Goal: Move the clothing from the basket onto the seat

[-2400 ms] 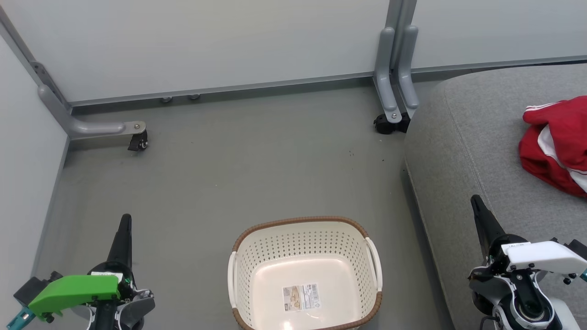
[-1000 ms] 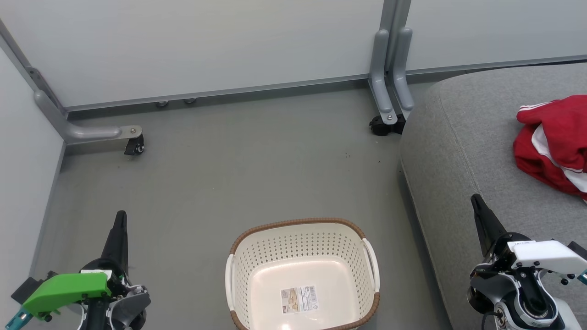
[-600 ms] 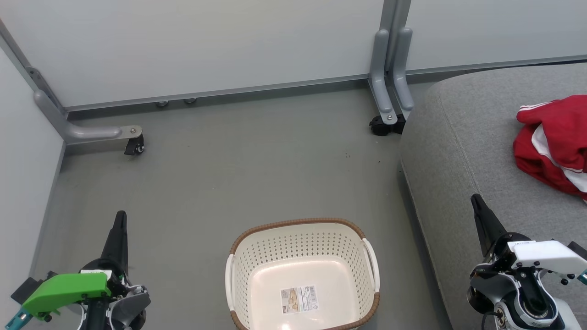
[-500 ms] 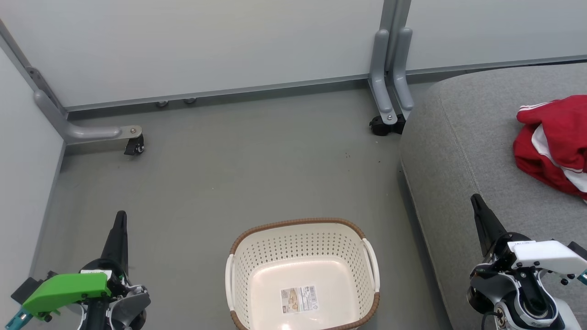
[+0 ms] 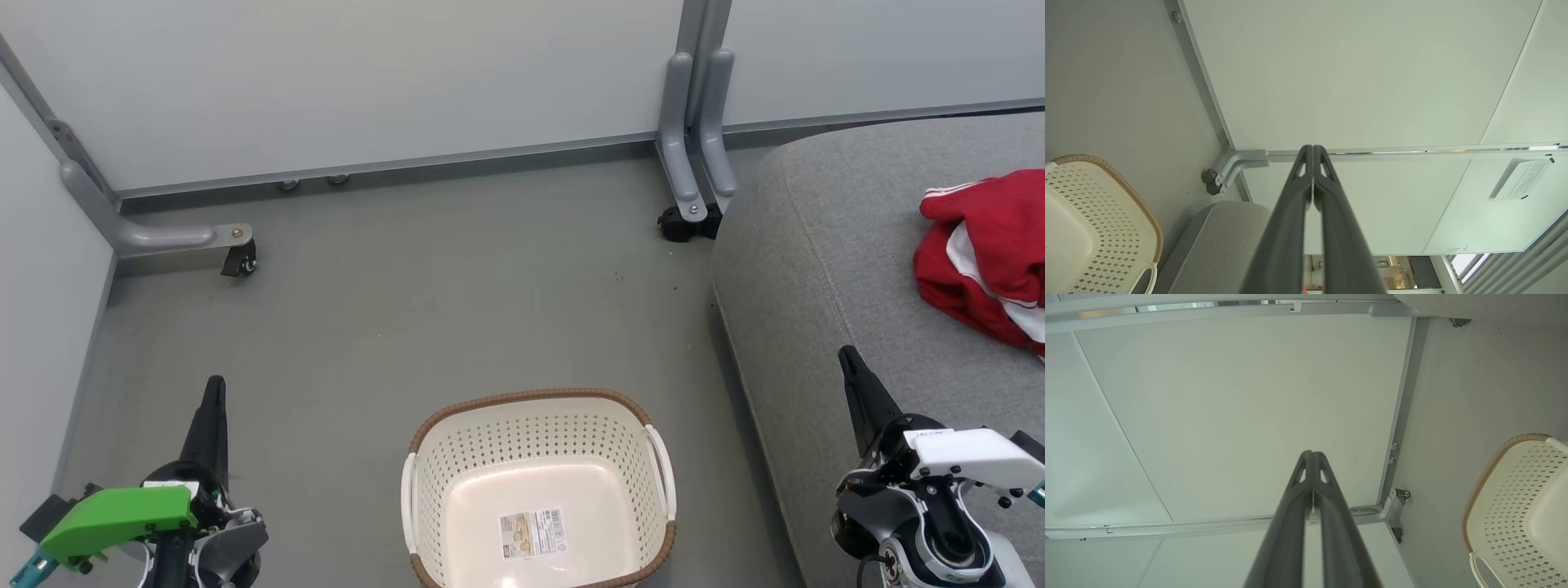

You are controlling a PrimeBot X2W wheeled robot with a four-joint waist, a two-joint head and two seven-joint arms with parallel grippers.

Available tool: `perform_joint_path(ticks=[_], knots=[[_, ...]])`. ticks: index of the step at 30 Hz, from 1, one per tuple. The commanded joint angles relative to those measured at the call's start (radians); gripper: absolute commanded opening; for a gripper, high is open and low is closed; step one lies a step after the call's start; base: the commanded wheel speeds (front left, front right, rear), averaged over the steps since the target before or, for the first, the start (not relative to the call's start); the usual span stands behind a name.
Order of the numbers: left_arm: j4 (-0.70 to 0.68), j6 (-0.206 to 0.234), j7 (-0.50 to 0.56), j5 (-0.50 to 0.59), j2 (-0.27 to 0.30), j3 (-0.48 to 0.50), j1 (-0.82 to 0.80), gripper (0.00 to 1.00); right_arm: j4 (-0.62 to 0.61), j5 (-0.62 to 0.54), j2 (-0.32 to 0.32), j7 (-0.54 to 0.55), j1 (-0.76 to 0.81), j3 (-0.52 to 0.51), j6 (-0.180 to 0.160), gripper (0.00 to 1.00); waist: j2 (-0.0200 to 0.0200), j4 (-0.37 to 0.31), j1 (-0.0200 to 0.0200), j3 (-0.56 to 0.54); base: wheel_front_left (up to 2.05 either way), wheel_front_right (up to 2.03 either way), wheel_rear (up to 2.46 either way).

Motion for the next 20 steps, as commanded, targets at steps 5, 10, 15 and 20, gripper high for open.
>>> perform_joint_path(ticks=[5, 10, 15, 20], knots=[[0.002, -0.005, 0.005, 0.008, -0.003, 0.005, -0.015, 0.0, 0.003, -0.007, 0.001, 0.006, -0.007, -0.004, 0.0, 0.0, 0.0, 0.0, 0.0, 0.0, 0.0, 0.0, 0.0], [0.002, -0.005, 0.005, 0.008, -0.003, 0.006, -0.015, 0.0, 0.003, -0.008, 0.002, 0.007, -0.007, -0.005, 0.0, 0.0, 0.0, 0.0, 0.0, 0.0, 0.0, 0.0, 0.0], [0.002, -0.005, 0.006, 0.009, -0.004, 0.007, -0.015, 0.0, 0.003, -0.008, 0.003, 0.007, -0.007, -0.006, 0.0, 0.0, 0.0, 0.0, 0.0, 0.0, 0.0, 0.0, 0.0], [0.002, -0.005, 0.007, 0.011, -0.004, 0.009, -0.016, 0.0, 0.003, -0.009, 0.003, 0.008, -0.007, -0.007, 0.0, 0.0, 0.0, 0.0, 0.0, 0.0, 0.0, 0.0, 0.0]])
